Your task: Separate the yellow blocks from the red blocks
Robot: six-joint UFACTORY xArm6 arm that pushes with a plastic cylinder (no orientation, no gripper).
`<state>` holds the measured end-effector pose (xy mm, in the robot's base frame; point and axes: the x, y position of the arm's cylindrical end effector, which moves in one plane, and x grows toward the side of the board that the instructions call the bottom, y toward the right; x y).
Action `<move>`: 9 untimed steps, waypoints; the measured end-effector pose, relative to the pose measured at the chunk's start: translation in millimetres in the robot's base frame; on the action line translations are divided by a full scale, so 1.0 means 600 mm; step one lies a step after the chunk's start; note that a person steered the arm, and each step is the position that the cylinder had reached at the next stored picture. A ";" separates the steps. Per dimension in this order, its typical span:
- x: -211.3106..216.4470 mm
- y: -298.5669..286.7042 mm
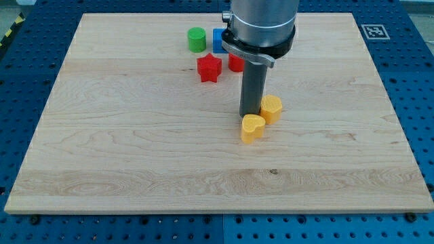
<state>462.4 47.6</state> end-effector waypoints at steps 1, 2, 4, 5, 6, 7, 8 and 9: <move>-0.050 -0.026; -0.053 0.068; -0.036 0.151; -0.001 0.125; 0.015 0.088; 0.035 0.042; 0.060 0.005; 0.040 0.002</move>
